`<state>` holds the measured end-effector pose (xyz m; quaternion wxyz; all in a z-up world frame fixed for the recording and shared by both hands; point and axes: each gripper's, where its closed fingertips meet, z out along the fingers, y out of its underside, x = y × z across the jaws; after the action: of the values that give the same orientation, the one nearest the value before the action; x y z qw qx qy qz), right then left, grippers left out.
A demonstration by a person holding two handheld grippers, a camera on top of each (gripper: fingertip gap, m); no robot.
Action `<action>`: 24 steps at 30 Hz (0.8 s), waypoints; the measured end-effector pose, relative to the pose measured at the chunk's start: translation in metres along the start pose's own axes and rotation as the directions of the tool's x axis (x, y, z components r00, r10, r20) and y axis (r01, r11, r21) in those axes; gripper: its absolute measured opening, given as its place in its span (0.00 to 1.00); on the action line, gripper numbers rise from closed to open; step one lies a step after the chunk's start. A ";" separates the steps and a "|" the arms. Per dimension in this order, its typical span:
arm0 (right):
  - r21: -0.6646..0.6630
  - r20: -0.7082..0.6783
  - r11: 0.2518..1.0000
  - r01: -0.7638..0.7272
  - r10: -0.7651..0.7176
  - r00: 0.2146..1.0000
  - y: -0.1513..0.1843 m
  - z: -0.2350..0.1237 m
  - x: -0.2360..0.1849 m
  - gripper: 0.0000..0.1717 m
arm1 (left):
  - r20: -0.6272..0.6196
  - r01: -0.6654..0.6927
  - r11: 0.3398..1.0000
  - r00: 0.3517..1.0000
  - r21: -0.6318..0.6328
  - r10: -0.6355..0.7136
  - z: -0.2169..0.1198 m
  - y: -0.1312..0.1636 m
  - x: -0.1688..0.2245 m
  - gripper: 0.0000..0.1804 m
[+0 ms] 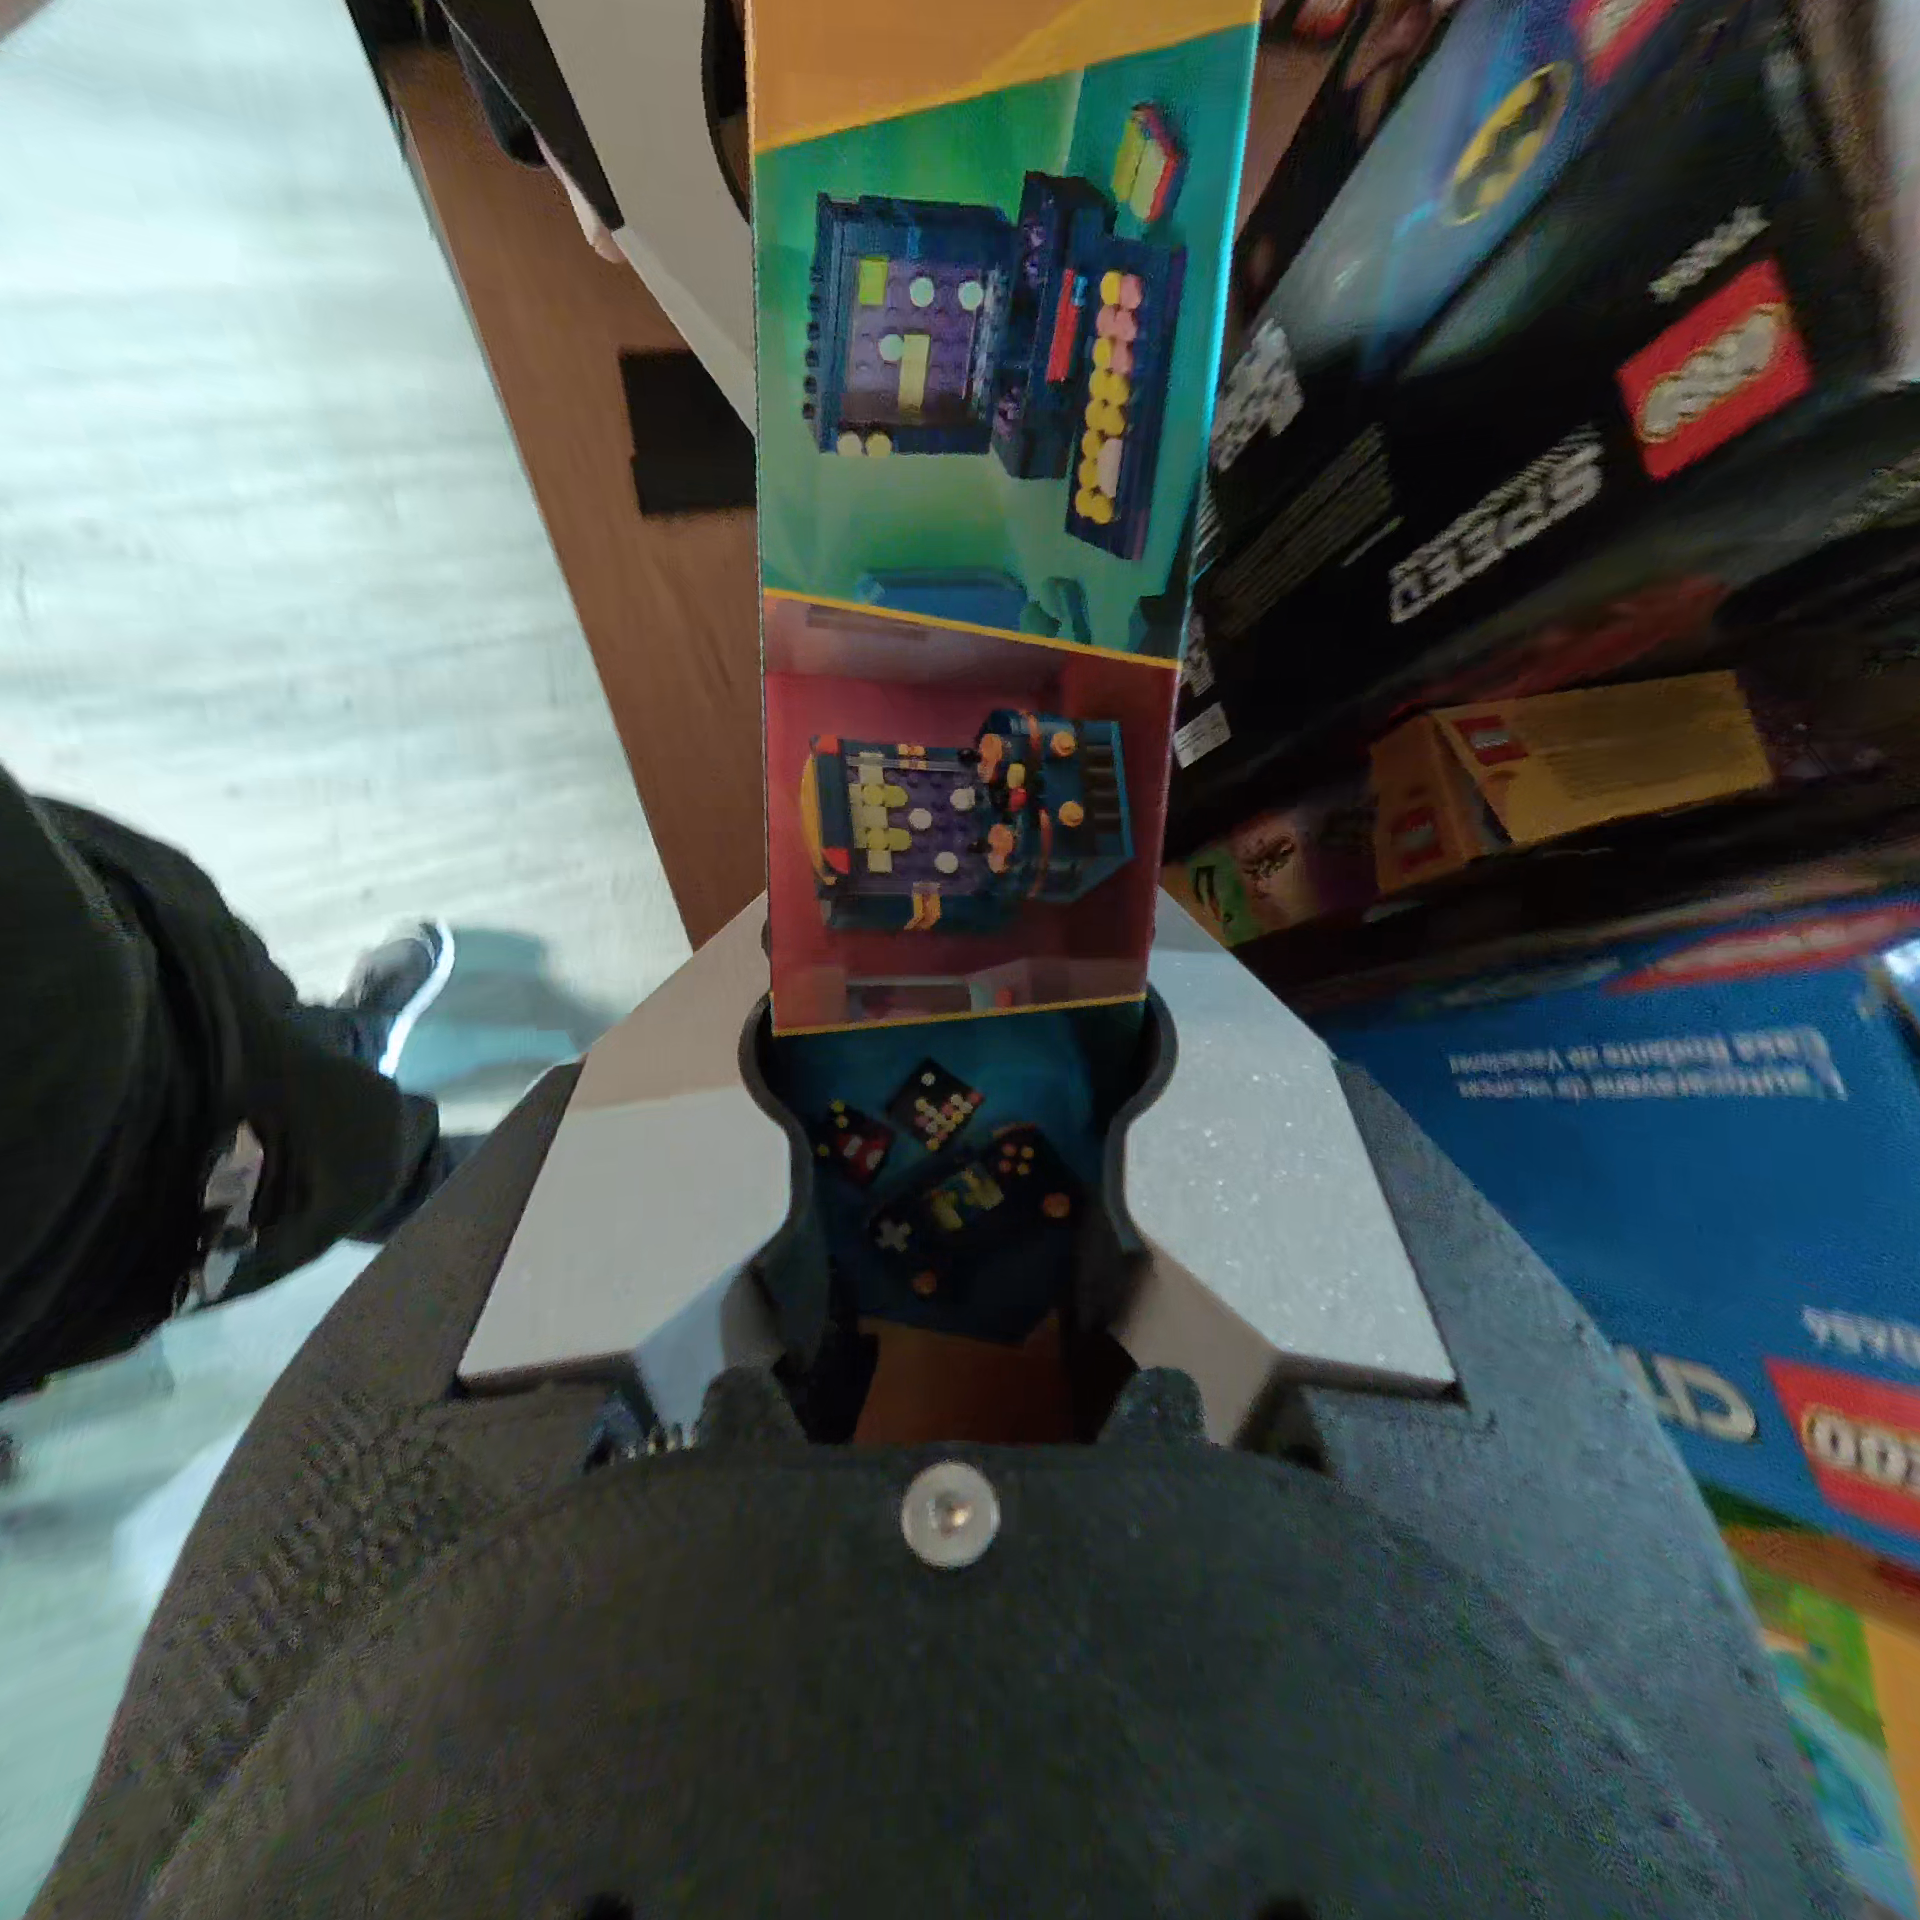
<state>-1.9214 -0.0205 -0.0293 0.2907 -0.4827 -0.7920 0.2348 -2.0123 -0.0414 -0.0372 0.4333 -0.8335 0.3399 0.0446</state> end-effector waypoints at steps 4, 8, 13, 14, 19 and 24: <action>-0.150 0.101 0.986 0.079 -0.064 0.993 0.003 0.016 -0.005 0.33 | -0.022 0.133 0.990 0.991 0.037 -0.133 0.010 0.031 0.015 0.39; -0.294 0.206 0.945 0.147 -0.087 0.975 0.011 0.034 -0.015 0.34 | -0.068 0.224 0.973 0.973 0.049 -0.221 0.025 0.057 0.035 0.39; -0.389 0.263 0.900 0.198 -0.098 0.960 0.017 0.046 -0.014 0.34 | -0.072 0.274 0.959 0.960 0.065 -0.270 0.044 0.070 0.044 0.42; -0.382 0.270 0.902 0.200 -0.098 0.958 0.016 0.047 -0.014 0.34 | -0.064 0.264 0.961 0.964 0.079 -0.260 0.043 0.070 0.042 0.43; -0.353 0.317 0.909 0.222 -0.107 0.942 0.014 0.047 -0.016 0.34 | -0.157 0.298 0.926 0.951 0.230 -0.267 0.038 0.041 0.038 0.50; -0.346 0.320 0.910 0.228 -0.114 0.940 0.015 0.047 -0.014 0.36 | -0.241 0.276 0.920 0.947 0.278 -0.212 0.042 0.032 0.044 0.43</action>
<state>-1.9389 -0.0307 -0.0761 0.0914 -0.4173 -0.8962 0.1199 -1.9890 -0.0458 -0.1021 0.5228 -0.7916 0.2786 -0.1500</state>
